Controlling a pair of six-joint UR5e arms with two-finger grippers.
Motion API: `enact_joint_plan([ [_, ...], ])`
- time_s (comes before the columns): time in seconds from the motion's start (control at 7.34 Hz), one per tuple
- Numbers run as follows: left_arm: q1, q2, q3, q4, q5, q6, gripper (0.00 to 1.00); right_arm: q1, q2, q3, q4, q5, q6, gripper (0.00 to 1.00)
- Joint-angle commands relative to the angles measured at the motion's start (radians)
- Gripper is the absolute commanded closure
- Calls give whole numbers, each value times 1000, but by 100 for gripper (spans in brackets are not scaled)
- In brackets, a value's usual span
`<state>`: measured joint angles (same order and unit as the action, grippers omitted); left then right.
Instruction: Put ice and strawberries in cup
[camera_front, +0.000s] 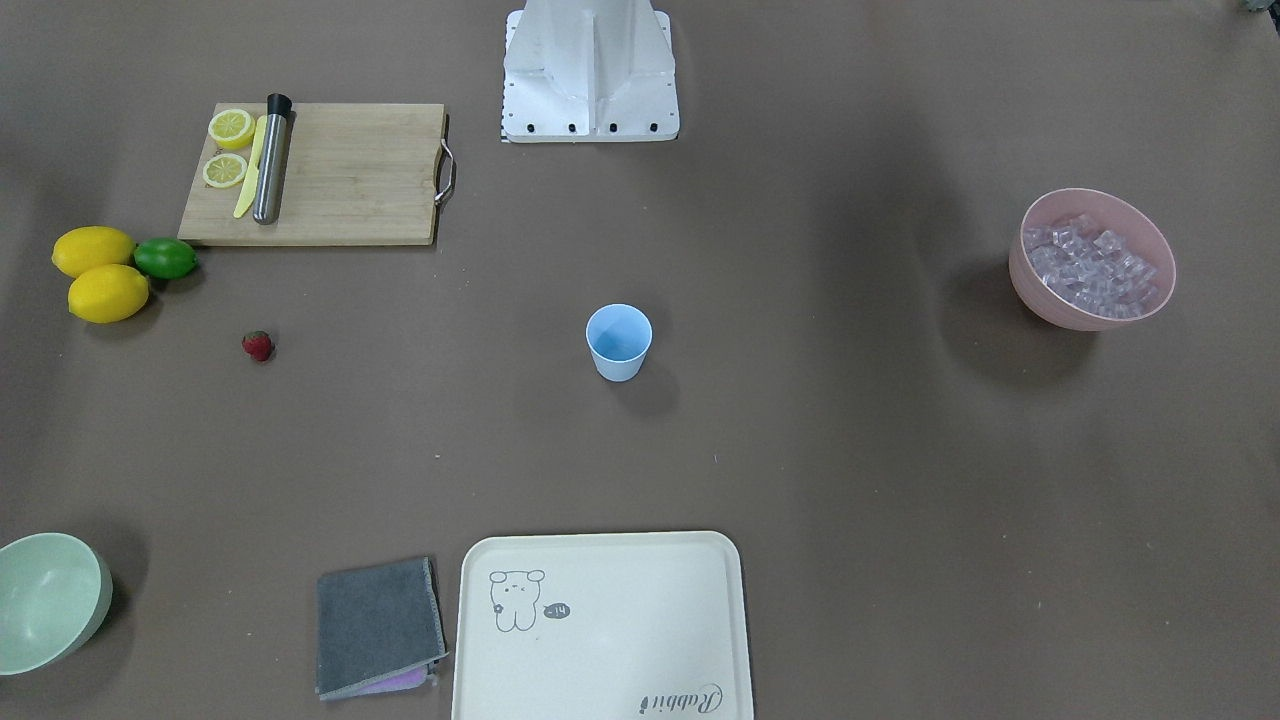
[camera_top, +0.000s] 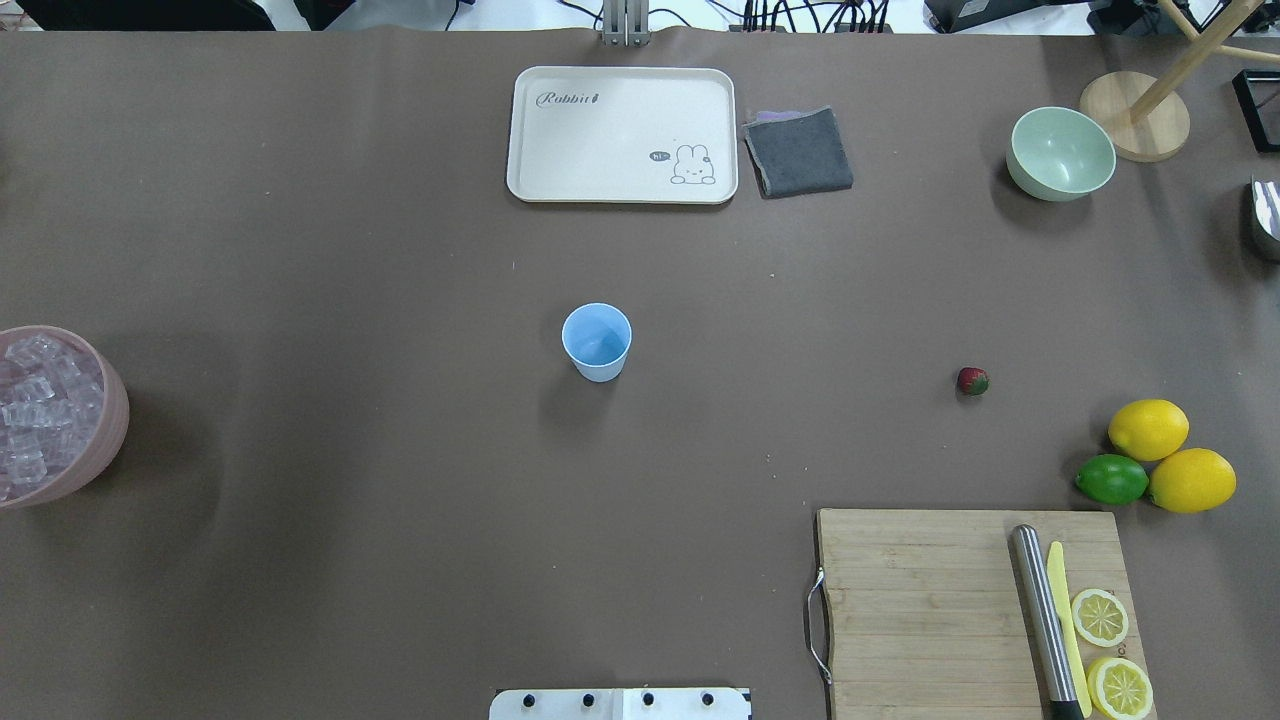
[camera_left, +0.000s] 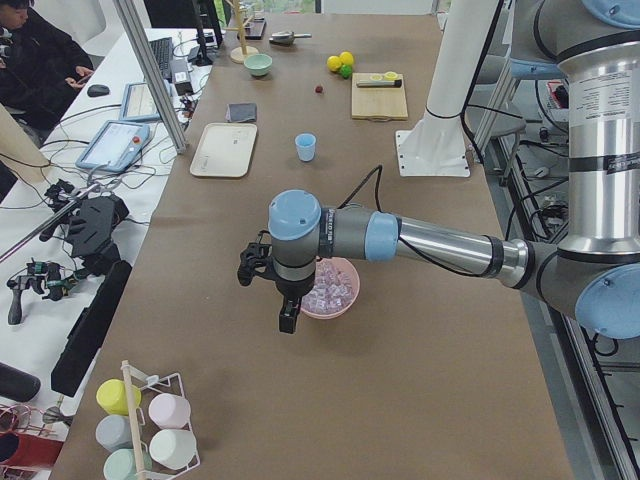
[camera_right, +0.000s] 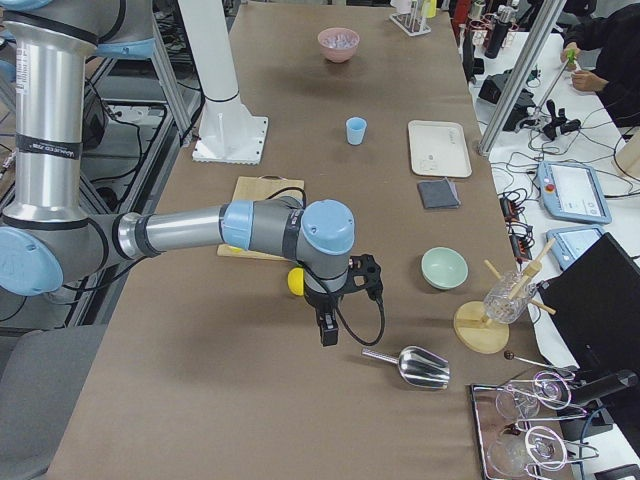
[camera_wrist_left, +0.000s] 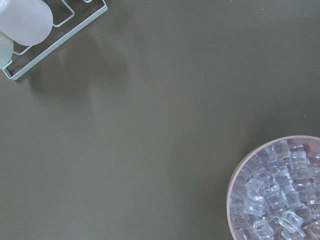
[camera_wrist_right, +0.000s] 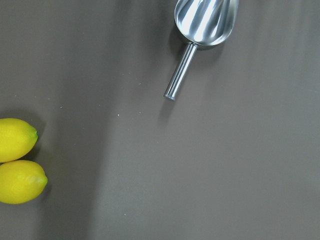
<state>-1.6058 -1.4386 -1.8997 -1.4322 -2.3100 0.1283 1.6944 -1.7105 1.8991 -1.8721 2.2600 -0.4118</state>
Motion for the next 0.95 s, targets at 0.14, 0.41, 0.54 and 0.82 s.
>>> enact_joint_plan([
  [0.14,-5,14,31,-30,-3,-1,2,1,-27,11,5,12,4,0],
  [0.41,-13,0,22,-30,38,-81,3,1,-29,21,7,16,2,0],
  [0.54,-13,1,4,-30,99,-103,3,1,-28,29,7,13,5,0],
  [0.82,9,-17,54,-34,112,-41,3,4,-17,61,5,9,8,0],
])
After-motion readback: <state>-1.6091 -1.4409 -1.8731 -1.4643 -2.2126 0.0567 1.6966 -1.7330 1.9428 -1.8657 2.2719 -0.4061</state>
